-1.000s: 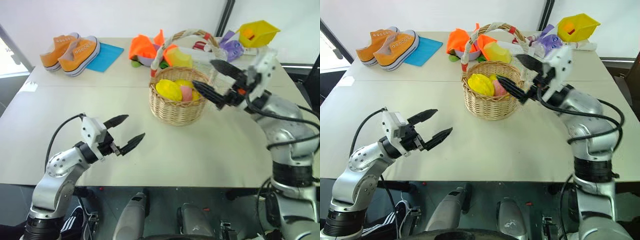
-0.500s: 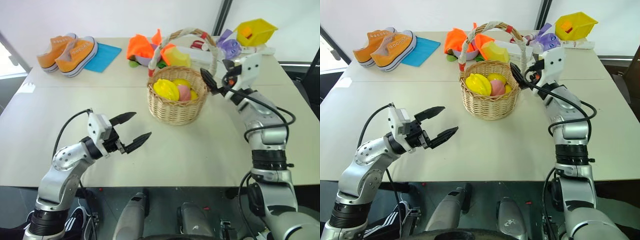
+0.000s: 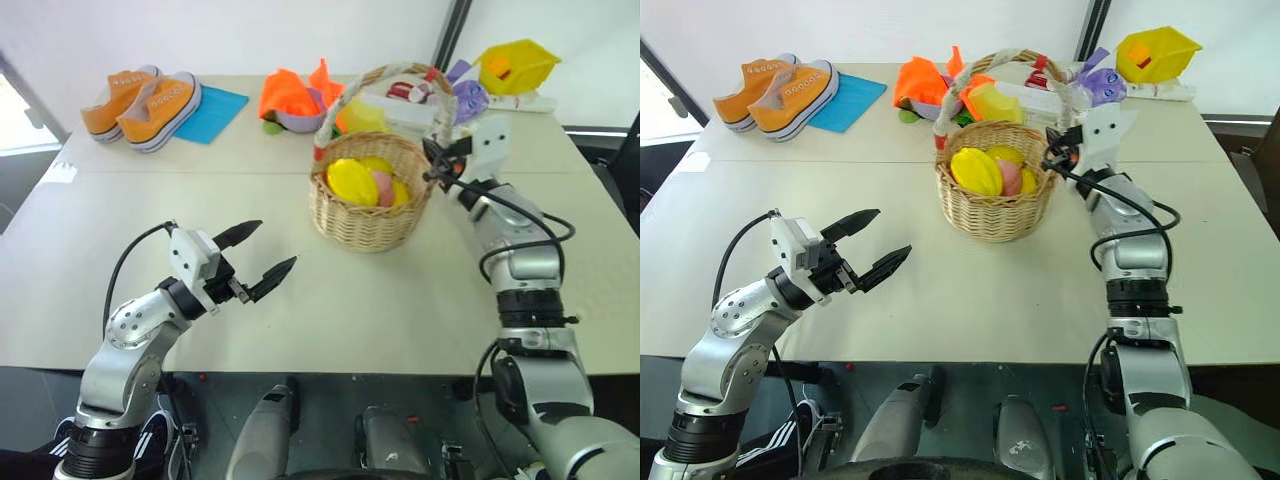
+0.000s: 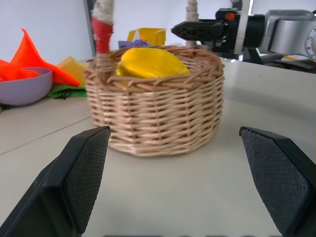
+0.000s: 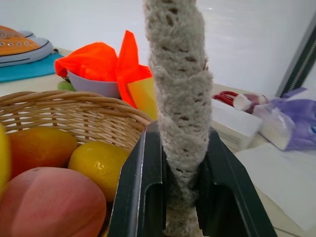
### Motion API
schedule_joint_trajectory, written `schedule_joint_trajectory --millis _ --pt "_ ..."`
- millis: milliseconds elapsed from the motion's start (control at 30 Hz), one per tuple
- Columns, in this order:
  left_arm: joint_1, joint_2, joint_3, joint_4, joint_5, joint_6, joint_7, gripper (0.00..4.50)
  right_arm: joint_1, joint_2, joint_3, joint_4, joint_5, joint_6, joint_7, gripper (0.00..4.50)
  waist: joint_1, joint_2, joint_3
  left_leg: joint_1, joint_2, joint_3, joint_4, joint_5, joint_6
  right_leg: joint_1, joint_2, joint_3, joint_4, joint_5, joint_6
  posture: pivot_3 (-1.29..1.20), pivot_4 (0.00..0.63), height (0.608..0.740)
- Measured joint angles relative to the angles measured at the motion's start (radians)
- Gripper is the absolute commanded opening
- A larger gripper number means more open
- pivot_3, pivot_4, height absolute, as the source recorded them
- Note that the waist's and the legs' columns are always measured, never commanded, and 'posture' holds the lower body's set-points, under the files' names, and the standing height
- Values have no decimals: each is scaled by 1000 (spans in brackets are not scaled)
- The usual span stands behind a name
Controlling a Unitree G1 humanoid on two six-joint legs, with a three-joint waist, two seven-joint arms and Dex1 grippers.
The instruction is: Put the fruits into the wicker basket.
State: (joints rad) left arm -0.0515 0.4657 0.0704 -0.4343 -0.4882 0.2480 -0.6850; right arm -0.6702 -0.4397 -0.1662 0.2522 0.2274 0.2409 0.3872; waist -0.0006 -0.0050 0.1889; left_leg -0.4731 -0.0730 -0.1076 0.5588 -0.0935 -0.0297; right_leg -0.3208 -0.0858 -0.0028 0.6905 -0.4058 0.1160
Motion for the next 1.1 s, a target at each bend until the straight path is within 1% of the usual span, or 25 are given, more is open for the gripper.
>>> schedule_joint_trajectory --millis 133,333,433,567,600,667,733,767,800,833,900,1000,1100 --pt "-10 -18 -15 3 -1 1 -4 4500 107 -121 -87 -70 45 17 52 163 14 0 0 0 0 0 0 0 0 1 0 0 0 0 0 0 150 740" --pt "-62 -30 -54 30 -6 9 -43 4500 270 -299 -267 -68 74 15 81 163 13 0 0 0 0 1 0 0 0 5 -1 0 -1 0 0 0 150 740" --pt "-93 -37 -73 52 -15 12 -66 4500 326 -327 -339 -56 74 -2 72 163 10 0 0 0 1 1 1 0 0 5 0 0 -1 0 0 0 150 740" --pt "-128 -33 -107 91 -4 10 -103 4500 373 -316 -354 -76 73 -28 45 163 -1 2 -1 0 1 2 1 0 1 5 0 0 0 0 0 0 150 740" --pt "-128 -27 -117 96 -1 10 -117 4500 380 -313 -354 -85 70 -37 35 1205 -5 2 -1 0 1 2 1 0 1 5 0 0 -1 0 0 0 150 740" --pt "-128 -24 -129 105 0 10 -132 4500 403 -309 -353 -92 49 -40 15 2100 -6 2 -1 0 1 1 1 0 1 6 0 -1 -1 0 0 0 150 740" --pt "-128 -24 -130 110 0 10 -139 4500 426 -288 -353 -93 46 -46 -3 3109 -10 2 -1 0 1 1 1 0 1 6 0 -1 -1 0 0 0 150 740" --pt "-128 -24 -130 112 0 10 -140 4500 430 -279 -357 -97 47 -56 -14 3692 -12 2 -1 0 1 1 1 0 1 6 0 -1 0 0 0 0 150 740" --pt "-129 -25 -130 113 0 10 -140 4500 435 -273 -362 -106 48 -64 -24 4145 -14 2 -1 0 1 1 1 0 1 5 0 -1 0 0 0 0 150 740" --pt "-130 -25 -130 115 0 10 -140 4500 440 -263 -368 -120 49 -74 -38 4477 -17 2 -1 0 1 1 1 0 1 5 0 -1 0 0 0 0 150 740" --pt "-132 -26 -129 118 0 10 -139 4500 462 -204 -389 -189 38 -103 -100 4477 -17 2 -1 0 2 1 0 0 1 5 0 -1 0 0 0 0 150 740" --pt "-131 -35 -129 119 0 8 -136 4500 515 -78 -385 -334 -22 -144 -230 4477 -15 4 -2 0 1 1 0 0 1 4 0 0 0 0 0 0 150 740" --pt "-128 -35 -127 119 2 8 -128 4500 557 -24 -364 -447 -99 -137 -327 4477 -11 4 -2 0 1 1 0 0 1 2 0 0 0 0 0 0 150 740"
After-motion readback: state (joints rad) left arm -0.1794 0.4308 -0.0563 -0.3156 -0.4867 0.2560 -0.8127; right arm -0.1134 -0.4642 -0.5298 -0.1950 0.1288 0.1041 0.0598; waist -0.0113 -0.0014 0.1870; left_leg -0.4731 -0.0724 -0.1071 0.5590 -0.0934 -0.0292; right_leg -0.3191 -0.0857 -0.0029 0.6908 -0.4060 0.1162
